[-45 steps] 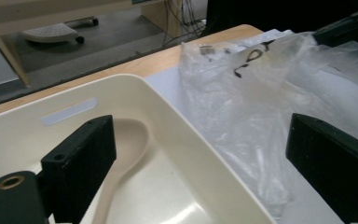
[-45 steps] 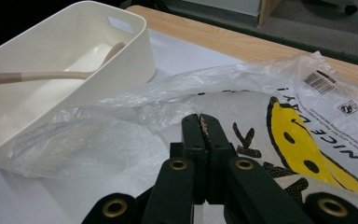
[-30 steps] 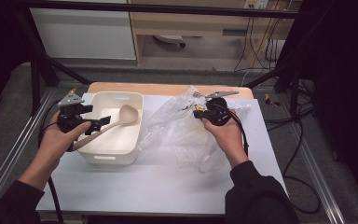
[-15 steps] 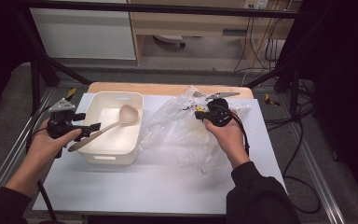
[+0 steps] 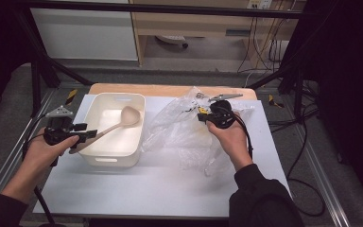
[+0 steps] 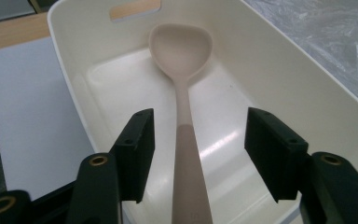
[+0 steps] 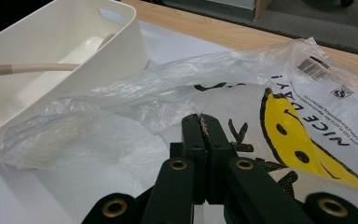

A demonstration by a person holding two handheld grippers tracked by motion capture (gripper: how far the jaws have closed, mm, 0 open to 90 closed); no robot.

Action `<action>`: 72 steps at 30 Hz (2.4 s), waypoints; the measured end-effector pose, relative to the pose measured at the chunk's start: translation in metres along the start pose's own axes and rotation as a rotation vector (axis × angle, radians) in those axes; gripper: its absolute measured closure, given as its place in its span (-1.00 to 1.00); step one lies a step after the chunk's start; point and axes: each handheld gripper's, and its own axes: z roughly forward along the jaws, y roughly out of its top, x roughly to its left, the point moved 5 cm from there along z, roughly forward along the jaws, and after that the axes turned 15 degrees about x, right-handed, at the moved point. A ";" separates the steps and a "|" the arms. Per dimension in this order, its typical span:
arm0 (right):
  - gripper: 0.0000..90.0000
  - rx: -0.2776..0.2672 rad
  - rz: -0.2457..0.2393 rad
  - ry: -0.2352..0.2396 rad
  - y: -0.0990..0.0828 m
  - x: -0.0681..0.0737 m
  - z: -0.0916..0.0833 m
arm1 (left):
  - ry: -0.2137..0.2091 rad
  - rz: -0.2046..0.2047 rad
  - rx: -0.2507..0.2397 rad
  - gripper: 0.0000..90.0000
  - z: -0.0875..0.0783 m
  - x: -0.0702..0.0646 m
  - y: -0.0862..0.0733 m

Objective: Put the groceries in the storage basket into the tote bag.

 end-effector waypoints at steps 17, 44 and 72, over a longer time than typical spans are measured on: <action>1.00 0.008 0.000 0.005 -0.001 0.000 0.003 | 0.003 -0.018 0.050 0.07 0.015 -0.001 -0.010; 1.00 0.014 -0.001 0.006 -0.002 0.001 0.005 | 0.024 -0.004 0.072 0.11 0.023 0.002 -0.019; 1.00 0.025 0.002 0.012 -0.005 0.000 0.009 | 0.036 -0.008 0.080 0.15 0.029 0.002 -0.022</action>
